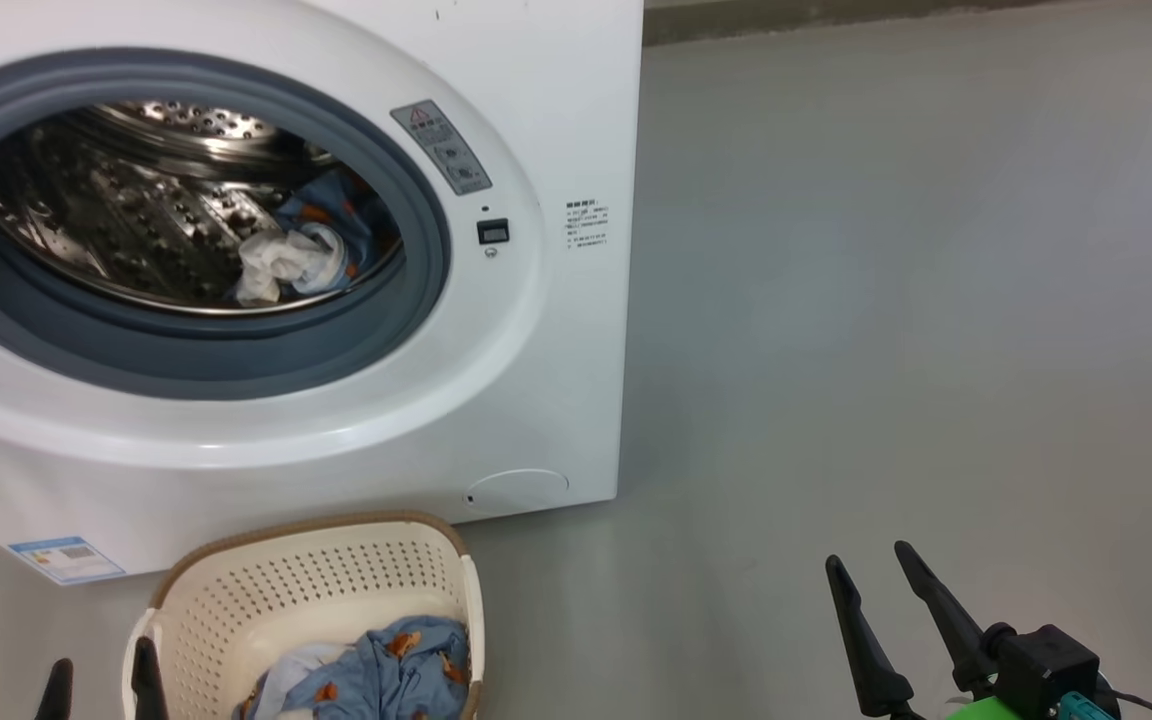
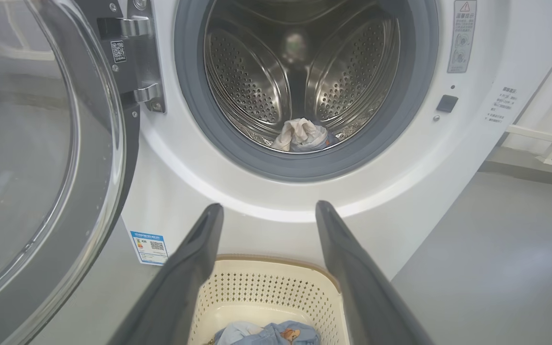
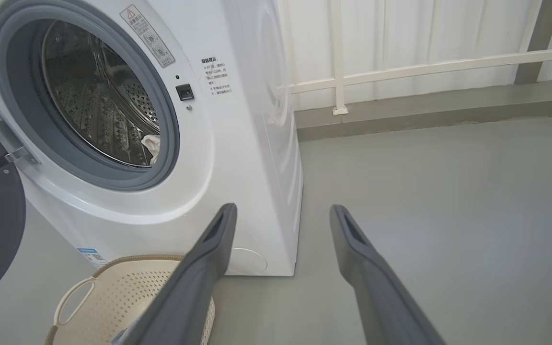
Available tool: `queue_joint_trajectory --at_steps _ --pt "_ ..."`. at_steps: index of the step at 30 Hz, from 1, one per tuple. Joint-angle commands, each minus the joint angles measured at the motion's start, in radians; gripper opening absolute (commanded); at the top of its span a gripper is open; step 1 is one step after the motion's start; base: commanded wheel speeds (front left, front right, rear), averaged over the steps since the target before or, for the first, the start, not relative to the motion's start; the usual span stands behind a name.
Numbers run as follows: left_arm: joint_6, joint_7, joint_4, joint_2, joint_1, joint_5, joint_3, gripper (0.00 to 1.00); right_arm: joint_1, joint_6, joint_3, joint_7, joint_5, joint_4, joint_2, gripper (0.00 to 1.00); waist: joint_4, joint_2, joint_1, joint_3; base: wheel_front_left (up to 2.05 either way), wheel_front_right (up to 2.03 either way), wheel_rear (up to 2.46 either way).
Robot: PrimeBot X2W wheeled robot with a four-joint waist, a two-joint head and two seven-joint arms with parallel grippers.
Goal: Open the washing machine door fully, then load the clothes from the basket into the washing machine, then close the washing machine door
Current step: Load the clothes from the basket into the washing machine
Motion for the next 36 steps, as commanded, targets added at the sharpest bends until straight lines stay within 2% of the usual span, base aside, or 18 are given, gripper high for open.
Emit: queue_joint_trajectory --at_steps 1,14,29,36 --pt "-0.003 -0.005 -0.017 0.019 -0.032 -0.008 0.026 1.00 -0.028 0.002 0.029 -0.005 0.002 -0.027 -0.001 1.00 -0.004 -0.0001 0.0000 0.018 0.00 0.00 0.00" --pt "-0.003 -0.005 0.035 0.101 -0.109 -0.143 -0.044 1.00 -0.061 0.002 0.075 -0.005 0.037 -0.043 -0.001 1.00 -0.050 -0.0001 0.0000 0.158 0.00 0.00 0.00" --pt "-0.003 -0.005 0.190 0.276 -0.287 -0.290 -0.173 1.00 -0.114 0.002 0.128 -0.005 0.039 -0.122 -0.001 1.00 -0.108 -0.0001 0.0000 0.429 0.00 0.00 0.00" --pt "-0.003 -0.005 0.284 0.367 -0.410 -0.392 -0.252 1.00 -0.142 0.002 0.145 -0.005 0.029 -0.170 -0.001 1.00 -0.130 -0.0001 0.0000 0.580 0.00 0.00 0.00"
